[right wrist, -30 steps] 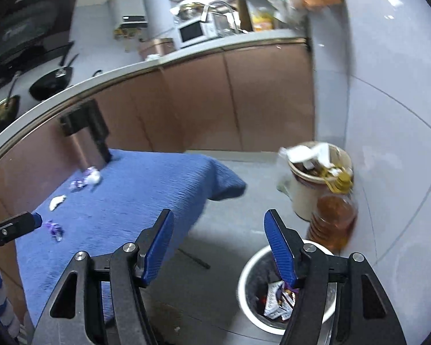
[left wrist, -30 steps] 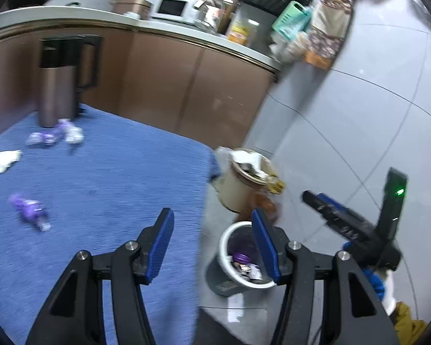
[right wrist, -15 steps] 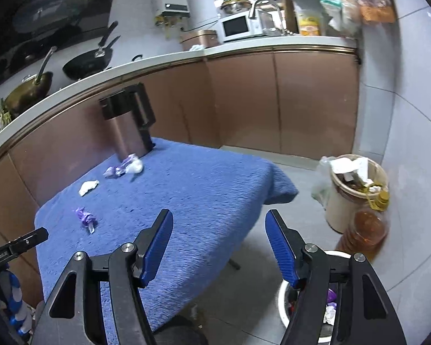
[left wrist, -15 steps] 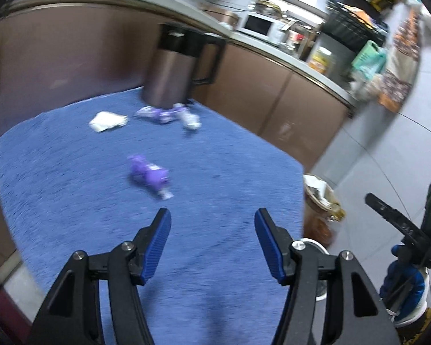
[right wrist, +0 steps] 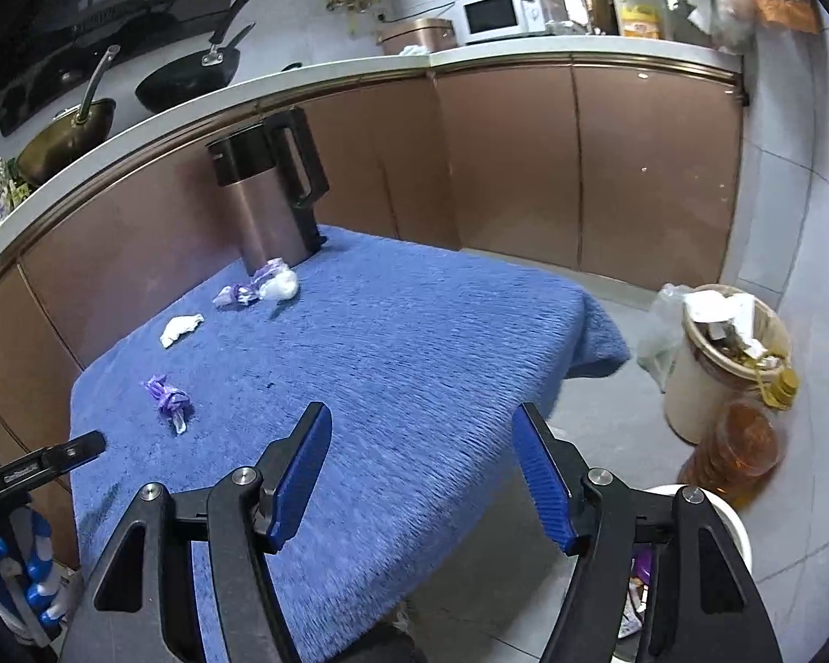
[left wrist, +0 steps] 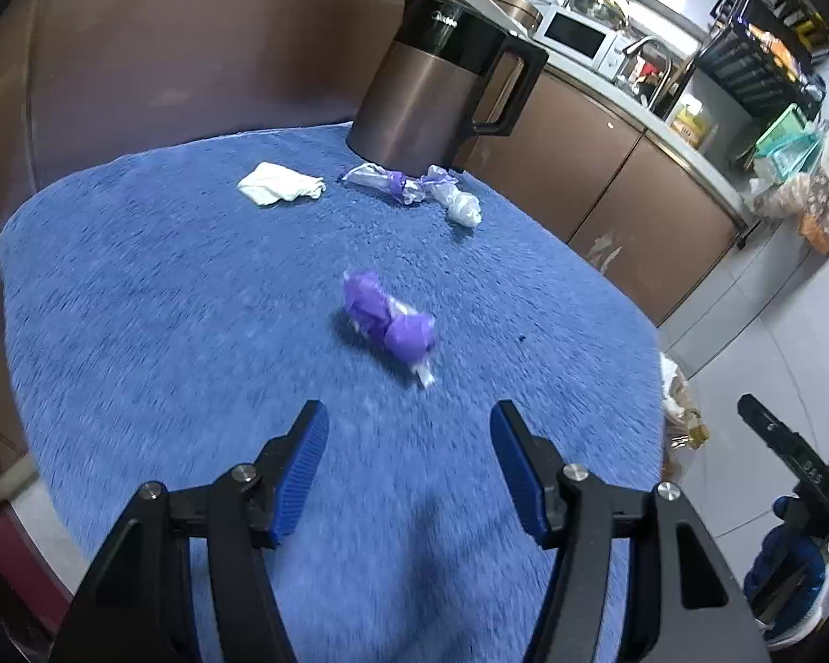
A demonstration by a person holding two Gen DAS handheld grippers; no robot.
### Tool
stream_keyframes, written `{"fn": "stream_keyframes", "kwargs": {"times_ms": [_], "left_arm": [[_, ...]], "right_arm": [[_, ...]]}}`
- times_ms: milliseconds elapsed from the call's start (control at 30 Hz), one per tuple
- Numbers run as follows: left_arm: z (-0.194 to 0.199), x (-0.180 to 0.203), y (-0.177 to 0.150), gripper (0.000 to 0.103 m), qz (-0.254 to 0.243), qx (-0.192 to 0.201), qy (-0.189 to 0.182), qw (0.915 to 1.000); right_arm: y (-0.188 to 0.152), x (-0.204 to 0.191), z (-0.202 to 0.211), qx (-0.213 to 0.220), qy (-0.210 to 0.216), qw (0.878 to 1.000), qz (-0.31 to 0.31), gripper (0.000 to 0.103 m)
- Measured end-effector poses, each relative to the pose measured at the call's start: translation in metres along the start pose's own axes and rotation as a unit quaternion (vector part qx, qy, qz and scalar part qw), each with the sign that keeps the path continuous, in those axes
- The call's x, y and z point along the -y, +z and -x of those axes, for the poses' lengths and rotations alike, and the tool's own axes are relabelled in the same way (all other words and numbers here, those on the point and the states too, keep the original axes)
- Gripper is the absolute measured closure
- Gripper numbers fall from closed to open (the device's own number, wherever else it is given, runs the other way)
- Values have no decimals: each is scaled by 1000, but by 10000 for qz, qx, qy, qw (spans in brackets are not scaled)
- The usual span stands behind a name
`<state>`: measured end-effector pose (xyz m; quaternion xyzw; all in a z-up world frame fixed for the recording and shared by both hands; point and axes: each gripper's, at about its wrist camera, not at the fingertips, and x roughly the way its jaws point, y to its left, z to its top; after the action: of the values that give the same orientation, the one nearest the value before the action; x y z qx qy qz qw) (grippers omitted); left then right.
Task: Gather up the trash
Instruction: 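Move both grippers back toward the trash on the towel, then grasp clear plastic wrapper with right gripper while left gripper grasps purple candy wrapper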
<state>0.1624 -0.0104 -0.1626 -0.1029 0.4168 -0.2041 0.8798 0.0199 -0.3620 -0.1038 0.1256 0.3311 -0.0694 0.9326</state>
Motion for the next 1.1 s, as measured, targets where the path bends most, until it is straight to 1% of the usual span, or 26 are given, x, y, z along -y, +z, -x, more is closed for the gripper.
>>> {"fn": "stream_keyframes", "kwargs": {"times_ms": [133, 333, 467, 500, 533, 567, 733, 800, 900, 1033, 1100], "left_arm": [[-29, 6, 16, 44, -41, -85, 138, 9999], [-69, 1, 42, 44, 236, -151, 390, 9988], [-89, -3, 42, 44, 273, -203, 328, 9989], [-93, -5, 40, 46, 260, -213, 327, 9989], [-93, -6, 39, 46, 267, -131, 279, 9992], [-92, -8, 39, 54, 321, -80, 180, 9993], [-92, -20, 39, 56, 558, -9, -159, 9983], [-92, -22, 40, 56, 615, -4, -233, 9978], [-92, -24, 40, 57, 660, 22, -347, 9972], [-87, -25, 39, 58, 715, 77, -543, 9959], [-84, -26, 38, 58, 730, 118, -608, 9954]], "right_arm": [[6, -10, -20, -99, 122, 9998, 129, 32], [21, -30, -53, -248, 278, 9987, 359, 32], [38, -51, -78, -264, 417, 9970, 589, 31], [43, -58, -88, -291, 479, 9962, 664, 31], [46, -63, -96, -317, 529, 9956, 708, 31], [49, -69, -105, -351, 593, 9948, 751, 31], [69, -107, -166, -590, 986, 9895, 883, 31], [74, -119, -187, -666, 1051, 9881, 905, 31], [83, -137, -226, -827, 1081, 9866, 904, 31], [94, -152, -259, -895, 1034, 9861, 948, 31], [100, -158, -274, -907, 940, 9865, 986, 31]]}}
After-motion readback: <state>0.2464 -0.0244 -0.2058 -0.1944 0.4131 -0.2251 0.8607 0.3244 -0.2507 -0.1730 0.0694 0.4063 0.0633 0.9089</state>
